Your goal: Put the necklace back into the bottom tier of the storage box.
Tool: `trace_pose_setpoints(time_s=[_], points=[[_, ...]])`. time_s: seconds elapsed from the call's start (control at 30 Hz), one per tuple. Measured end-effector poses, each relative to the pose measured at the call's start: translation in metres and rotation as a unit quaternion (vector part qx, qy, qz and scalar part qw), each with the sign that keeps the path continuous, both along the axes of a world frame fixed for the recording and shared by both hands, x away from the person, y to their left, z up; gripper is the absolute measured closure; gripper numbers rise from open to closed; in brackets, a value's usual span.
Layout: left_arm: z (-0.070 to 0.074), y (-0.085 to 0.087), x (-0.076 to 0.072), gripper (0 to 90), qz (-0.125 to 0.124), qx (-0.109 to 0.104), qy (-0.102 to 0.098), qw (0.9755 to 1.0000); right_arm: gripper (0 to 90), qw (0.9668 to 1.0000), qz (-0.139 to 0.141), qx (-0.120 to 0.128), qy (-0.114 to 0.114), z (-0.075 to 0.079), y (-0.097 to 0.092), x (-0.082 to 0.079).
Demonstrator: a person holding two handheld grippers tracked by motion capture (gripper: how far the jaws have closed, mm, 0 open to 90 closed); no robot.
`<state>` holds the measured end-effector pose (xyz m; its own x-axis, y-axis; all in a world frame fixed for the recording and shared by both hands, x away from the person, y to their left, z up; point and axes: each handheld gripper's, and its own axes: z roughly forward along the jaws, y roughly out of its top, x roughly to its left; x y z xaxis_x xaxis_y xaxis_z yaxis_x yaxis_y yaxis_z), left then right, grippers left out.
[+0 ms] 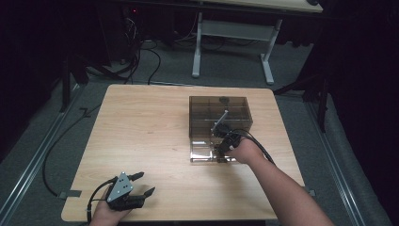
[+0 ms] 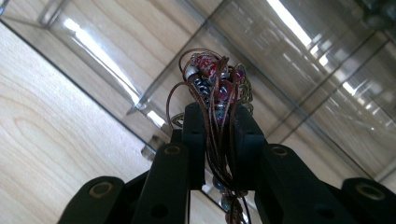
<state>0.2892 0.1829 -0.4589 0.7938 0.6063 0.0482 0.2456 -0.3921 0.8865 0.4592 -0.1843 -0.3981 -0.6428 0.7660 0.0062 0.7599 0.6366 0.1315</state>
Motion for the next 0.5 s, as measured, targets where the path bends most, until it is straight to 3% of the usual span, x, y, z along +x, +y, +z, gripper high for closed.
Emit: trace_pose_setpoints(time_s=[0.2,0.23,0.3,0.33,0.5], points=[[0.000,0.000,0.000,31.5,0.000,0.000,0.000,1.0000,78.1,1.0000,-0.001,0.000,0.009,-0.010,0.000,0.003],[0.000,0.000,0.000,31.5,-0.001,0.001,0.000,1.0000,76.7,0.9998,-0.015,-0.001,0.014,-0.011,0.000,0.001],[0.000,0.000,0.000,31.5,-0.001,0.001,0.001,1.0000,71.8,0.9999,-0.008,0.004,0.011,-0.012,-0.002,0.002],[0.000,0.000,0.000,31.5,-0.001,0.001,0.001,1.0000,69.0,0.9995,-0.025,0.005,0.017,-0.011,-0.001,0.001],[0.000,0.000,0.000,31.5,-0.001,0.004,0.002,1.0000,62.4,0.9993,-0.025,0.030,-0.001,0.006,-0.008,0.003]])
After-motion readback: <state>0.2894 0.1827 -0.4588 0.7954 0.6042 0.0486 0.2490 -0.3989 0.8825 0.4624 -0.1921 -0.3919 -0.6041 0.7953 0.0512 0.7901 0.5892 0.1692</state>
